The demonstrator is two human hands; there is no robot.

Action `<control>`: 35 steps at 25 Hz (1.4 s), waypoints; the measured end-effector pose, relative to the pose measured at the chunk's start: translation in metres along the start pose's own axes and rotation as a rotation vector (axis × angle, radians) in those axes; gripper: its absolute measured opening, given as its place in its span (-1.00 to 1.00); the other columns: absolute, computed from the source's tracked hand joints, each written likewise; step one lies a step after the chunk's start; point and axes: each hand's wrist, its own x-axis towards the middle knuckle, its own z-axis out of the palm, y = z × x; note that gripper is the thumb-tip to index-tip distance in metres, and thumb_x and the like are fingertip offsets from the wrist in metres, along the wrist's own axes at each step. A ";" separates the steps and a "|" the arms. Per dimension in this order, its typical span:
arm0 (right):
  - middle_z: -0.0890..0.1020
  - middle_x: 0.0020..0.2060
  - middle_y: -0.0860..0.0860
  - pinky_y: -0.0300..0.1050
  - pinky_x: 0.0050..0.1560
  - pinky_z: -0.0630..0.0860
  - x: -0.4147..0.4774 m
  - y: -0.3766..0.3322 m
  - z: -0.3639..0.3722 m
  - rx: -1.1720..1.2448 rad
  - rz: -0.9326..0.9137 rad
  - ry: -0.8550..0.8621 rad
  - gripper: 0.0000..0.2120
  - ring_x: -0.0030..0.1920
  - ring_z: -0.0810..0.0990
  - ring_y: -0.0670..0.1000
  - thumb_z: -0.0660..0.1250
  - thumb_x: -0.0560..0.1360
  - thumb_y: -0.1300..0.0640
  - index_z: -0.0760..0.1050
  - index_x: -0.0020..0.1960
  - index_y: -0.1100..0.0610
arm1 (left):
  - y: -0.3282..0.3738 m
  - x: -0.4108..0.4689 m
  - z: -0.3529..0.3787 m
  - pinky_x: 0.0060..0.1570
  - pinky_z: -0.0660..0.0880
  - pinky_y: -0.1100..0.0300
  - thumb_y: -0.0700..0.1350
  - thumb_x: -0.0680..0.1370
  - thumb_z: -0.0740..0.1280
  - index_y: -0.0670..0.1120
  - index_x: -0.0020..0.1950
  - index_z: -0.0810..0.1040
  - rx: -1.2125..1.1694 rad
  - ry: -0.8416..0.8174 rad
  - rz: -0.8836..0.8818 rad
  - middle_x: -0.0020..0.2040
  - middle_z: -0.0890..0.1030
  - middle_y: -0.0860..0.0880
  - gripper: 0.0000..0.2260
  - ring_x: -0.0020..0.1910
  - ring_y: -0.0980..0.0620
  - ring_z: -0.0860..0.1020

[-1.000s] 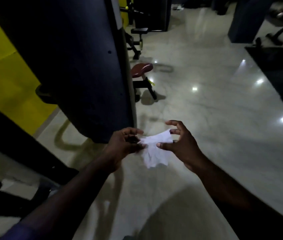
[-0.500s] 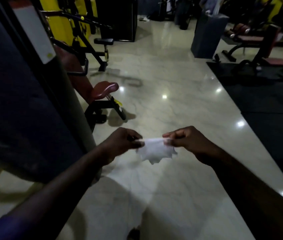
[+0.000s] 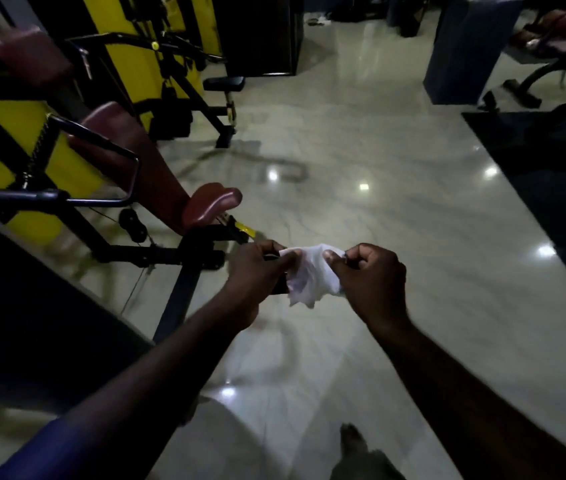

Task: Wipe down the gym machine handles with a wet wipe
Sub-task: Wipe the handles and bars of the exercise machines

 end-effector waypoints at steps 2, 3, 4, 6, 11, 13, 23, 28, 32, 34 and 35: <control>0.58 -0.50 -0.11 -0.23 -0.37 0.37 0.033 -0.014 0.015 0.092 -0.084 -0.037 -0.61 -0.44 0.54 -0.19 0.51 0.46 -0.20 0.58 -0.34 0.07 | 0.020 0.023 0.011 -0.16 0.66 -0.01 -0.21 0.61 0.43 -0.20 -0.19 0.62 -0.025 0.025 0.050 -0.24 0.69 -0.20 -0.81 -0.25 -0.16 0.68; 0.63 -0.46 -0.13 -0.24 -0.35 0.42 0.053 -0.021 0.025 0.168 -0.107 -0.104 -0.62 -0.40 0.58 -0.20 0.47 0.47 -0.25 0.64 -0.29 0.05 | 0.031 0.037 0.013 -0.13 0.67 0.01 -0.18 0.62 0.42 -0.22 -0.15 0.65 -0.040 0.046 0.078 -0.21 0.71 -0.21 -0.82 -0.21 -0.16 0.70; 0.67 -0.40 -0.15 -0.26 -0.32 0.46 0.071 -0.026 0.036 0.236 -0.120 -0.195 -0.62 -0.34 0.62 -0.21 0.45 0.48 -0.29 0.69 -0.21 0.03 | 0.038 0.050 0.013 -0.10 0.68 0.03 -0.13 0.63 0.41 -0.24 -0.10 0.68 -0.062 0.085 0.083 -0.17 0.73 -0.21 -0.79 -0.16 -0.16 0.71; 0.72 -0.27 -0.19 -0.36 -0.25 0.49 0.105 -0.036 0.063 0.288 -0.165 -0.365 -0.69 -0.21 0.66 -0.26 0.53 0.42 -0.23 0.71 -0.07 0.00 | 0.048 0.074 0.000 0.04 0.68 0.00 0.00 0.65 0.36 -0.25 -0.01 0.72 -0.155 0.157 0.062 -0.07 0.74 -0.25 -0.68 -0.04 -0.23 0.72; 0.69 -0.23 -0.15 -0.49 -0.27 0.38 0.167 -0.064 0.155 0.246 -0.277 -0.536 -0.81 -0.20 0.62 -0.31 0.59 0.41 0.11 0.57 -0.11 0.03 | 0.048 0.138 -0.062 0.19 0.63 -0.05 0.27 0.62 0.25 -0.25 0.15 0.71 -0.248 0.257 -0.056 0.08 0.73 -0.26 -0.41 0.13 -0.22 0.70; 0.67 -0.28 -0.10 -0.39 -0.28 0.43 0.186 -0.087 0.204 0.276 -0.295 -0.609 -0.86 -0.27 0.61 -0.22 0.53 0.48 0.11 0.56 -0.13 0.06 | 0.043 0.168 -0.100 0.18 0.62 -0.04 0.31 0.60 0.27 -0.23 0.15 0.71 -0.274 0.332 -0.053 0.07 0.74 -0.23 -0.39 0.12 -0.21 0.71; 0.69 -0.14 -0.06 -0.29 -0.08 0.61 0.242 -0.224 0.410 0.331 -0.269 -0.984 -0.84 -0.12 0.68 -0.09 0.45 0.55 0.19 0.62 0.12 0.10 | 0.037 0.242 -0.291 -0.15 0.60 0.00 -0.04 0.66 0.35 -0.27 -0.05 0.67 -0.443 1.114 0.141 -0.19 0.73 -0.22 -0.70 -0.21 -0.14 0.71; 0.76 0.02 -0.14 -0.43 -0.04 0.56 0.217 -0.284 0.479 0.315 -0.760 -1.066 -0.67 -0.08 0.65 -0.39 0.43 0.52 0.27 0.71 0.19 -0.04 | -0.009 0.240 -0.355 -0.07 0.64 -0.10 0.15 0.46 0.42 0.10 -0.13 0.64 -0.339 1.565 0.107 -0.23 0.69 0.03 -0.86 -0.24 0.01 0.64; 0.75 0.03 -0.01 -0.02 0.01 0.64 0.183 -0.288 0.535 0.151 -1.225 -1.311 -0.59 -0.02 0.73 0.08 0.27 0.54 0.04 0.55 0.37 -0.16 | -0.030 0.247 -0.379 0.07 0.64 -0.24 0.15 0.45 0.47 0.06 -0.01 0.65 -0.305 1.688 -0.020 -0.09 0.73 0.01 -0.78 -0.10 -0.02 0.69; 0.73 -0.14 0.09 0.04 -0.16 0.59 0.183 -0.271 0.536 -0.021 -1.403 -1.353 -0.56 -0.15 0.70 0.18 0.24 0.56 -0.10 0.51 0.42 -0.10 | -0.027 0.251 -0.382 0.12 0.64 -0.20 -0.06 0.51 0.55 -0.06 0.06 0.67 -0.349 1.687 -0.031 -0.03 0.74 -0.09 -0.82 -0.08 -0.03 0.70; 0.72 -0.17 0.09 0.03 -0.17 0.58 0.188 -0.266 0.532 -0.030 -1.377 -1.403 -0.55 -0.17 0.69 0.14 0.26 0.57 -0.18 0.54 0.39 -0.05 | -0.028 0.252 -0.385 0.13 0.66 -0.14 -0.13 0.50 0.57 -0.11 0.07 0.66 -0.336 1.695 -0.066 -0.01 0.74 -0.10 -0.80 -0.06 -0.02 0.71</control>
